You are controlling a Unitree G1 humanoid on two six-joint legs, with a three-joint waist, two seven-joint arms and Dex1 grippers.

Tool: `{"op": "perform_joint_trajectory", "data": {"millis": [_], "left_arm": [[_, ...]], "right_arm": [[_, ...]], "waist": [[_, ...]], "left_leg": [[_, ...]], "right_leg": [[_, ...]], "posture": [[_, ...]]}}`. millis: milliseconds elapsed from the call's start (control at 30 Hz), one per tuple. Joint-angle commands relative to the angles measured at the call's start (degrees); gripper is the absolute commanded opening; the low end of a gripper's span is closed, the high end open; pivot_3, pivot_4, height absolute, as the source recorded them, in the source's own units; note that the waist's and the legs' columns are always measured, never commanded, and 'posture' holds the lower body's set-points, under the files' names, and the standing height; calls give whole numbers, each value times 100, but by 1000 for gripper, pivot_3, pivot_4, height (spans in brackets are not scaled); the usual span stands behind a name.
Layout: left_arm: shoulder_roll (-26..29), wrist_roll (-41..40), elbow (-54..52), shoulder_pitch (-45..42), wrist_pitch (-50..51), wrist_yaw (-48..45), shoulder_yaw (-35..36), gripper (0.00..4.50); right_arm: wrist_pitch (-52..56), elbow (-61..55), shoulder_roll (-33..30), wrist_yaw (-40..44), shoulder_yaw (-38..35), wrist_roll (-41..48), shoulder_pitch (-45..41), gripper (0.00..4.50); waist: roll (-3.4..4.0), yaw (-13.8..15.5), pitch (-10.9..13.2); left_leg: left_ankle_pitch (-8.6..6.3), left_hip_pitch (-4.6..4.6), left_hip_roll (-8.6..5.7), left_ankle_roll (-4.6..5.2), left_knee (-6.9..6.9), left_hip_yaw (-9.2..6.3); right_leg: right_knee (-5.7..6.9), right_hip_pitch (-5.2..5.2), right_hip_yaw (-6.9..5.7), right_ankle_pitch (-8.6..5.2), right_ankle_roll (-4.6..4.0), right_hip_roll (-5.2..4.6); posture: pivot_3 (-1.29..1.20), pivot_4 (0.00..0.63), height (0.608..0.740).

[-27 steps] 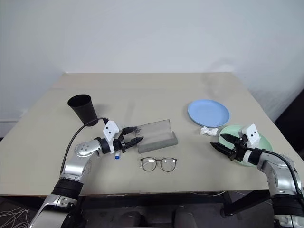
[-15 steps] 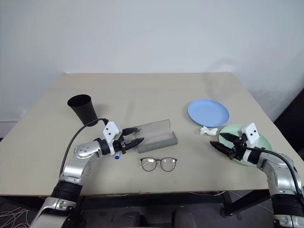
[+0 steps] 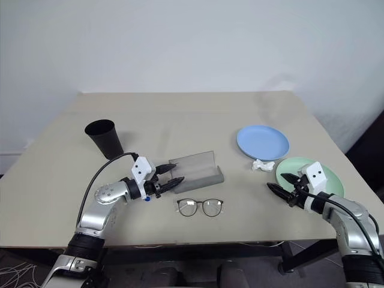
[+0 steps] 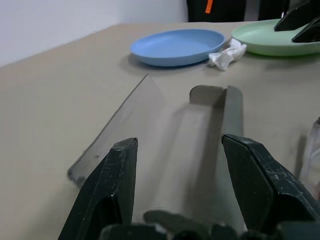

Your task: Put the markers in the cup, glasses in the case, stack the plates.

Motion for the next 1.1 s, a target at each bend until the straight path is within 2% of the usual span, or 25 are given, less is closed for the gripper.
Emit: {"op": "perform_joint_trajectory", "data": {"millis": [33, 433, 833, 1100], "left_arm": [[38, -112, -235, 12, -29, -43, 9, 2783], [73, -97, -170, 24, 28, -177, 24, 2783], [22, -67, -274, 97, 19, -41, -1, 2783], [23, -76, -264, 94, 15, -20, 5, 2783]], "right_arm": [[109, -366, -28, -263, -32, -88, -88, 3357], [312, -49, 93, -750, 282, -391, -658, 3357], [1118, 610, 93, -1189, 724, -897, -1344, 3357], [1078, 561, 115, -1195, 660, -896, -1354, 3357]], "waist": [[1, 4, 0], [1, 5, 0], [2, 4, 0], [2, 4, 0]], "left_leg": [[0, 2, 0, 0, 0, 1], [0, -2, -1, 1, 0, -2], [1, -4, -1, 3, 0, -3], [0, -6, -2, 3, 0, -5]], "right_leg": [[1, 0, 0, 0, 0, 0], [-2, -3, -2, 0, -1, 0], [-2, -5, -1, 0, -1, -1], [-2, -5, -2, 0, -1, 0]], "posture": [[0, 0, 732], [0, 0, 732], [0, 0, 732], [0, 0, 732]]}}
